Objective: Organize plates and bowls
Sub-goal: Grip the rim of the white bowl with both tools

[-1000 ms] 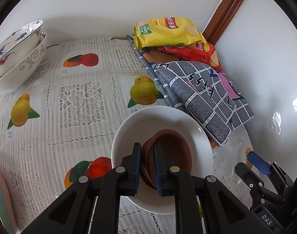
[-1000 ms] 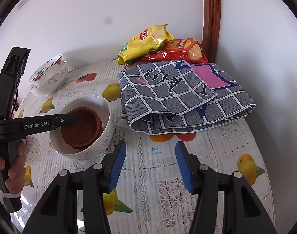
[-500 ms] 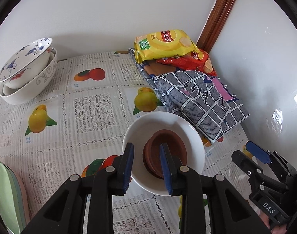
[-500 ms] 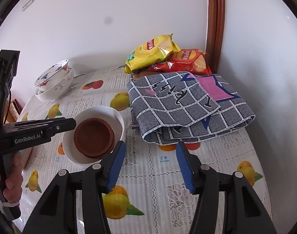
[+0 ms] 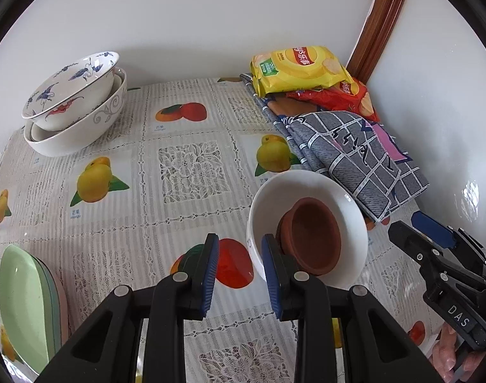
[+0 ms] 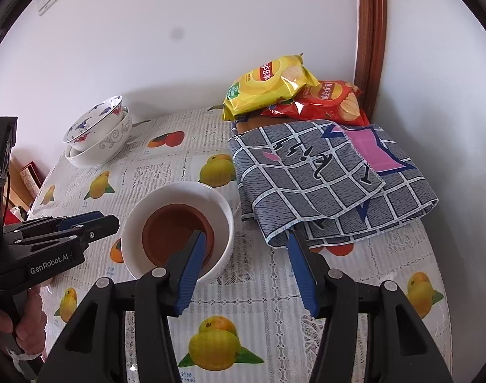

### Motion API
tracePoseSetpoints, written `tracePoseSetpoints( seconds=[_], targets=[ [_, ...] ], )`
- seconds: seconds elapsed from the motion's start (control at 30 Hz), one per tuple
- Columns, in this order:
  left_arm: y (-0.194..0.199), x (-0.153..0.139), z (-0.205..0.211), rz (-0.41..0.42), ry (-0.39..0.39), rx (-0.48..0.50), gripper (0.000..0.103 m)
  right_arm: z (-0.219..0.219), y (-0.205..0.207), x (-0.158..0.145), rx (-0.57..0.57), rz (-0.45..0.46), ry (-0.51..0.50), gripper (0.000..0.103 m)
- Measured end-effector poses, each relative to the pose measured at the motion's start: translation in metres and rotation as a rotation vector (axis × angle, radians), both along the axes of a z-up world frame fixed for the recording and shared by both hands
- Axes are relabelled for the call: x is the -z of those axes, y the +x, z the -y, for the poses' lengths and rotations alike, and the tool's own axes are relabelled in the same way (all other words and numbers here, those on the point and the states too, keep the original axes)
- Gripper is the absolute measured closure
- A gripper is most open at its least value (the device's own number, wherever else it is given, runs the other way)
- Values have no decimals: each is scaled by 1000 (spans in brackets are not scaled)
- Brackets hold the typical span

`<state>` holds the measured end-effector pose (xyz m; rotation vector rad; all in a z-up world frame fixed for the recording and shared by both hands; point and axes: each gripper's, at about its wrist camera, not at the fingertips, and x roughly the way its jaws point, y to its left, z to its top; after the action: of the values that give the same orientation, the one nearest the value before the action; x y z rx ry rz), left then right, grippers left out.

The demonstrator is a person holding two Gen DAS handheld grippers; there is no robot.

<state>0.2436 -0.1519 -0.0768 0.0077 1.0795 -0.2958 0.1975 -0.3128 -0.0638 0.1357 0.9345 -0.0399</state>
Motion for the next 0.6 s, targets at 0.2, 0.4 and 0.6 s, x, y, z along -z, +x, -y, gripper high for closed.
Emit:
tracePoseSetpoints(
  seconds=[0.2, 0.4, 0.6],
  targets=[
    [12, 12, 5, -34, 19, 8, 77, -7, 26, 25, -12, -82, 11, 60],
    [23, 26, 13, -72, 29, 26, 77, -5, 43, 48, 1, -165, 26, 72],
    [30, 39, 20, -110, 51, 35, 76, -8, 49, 56, -1, -193, 20, 72]
  ],
)
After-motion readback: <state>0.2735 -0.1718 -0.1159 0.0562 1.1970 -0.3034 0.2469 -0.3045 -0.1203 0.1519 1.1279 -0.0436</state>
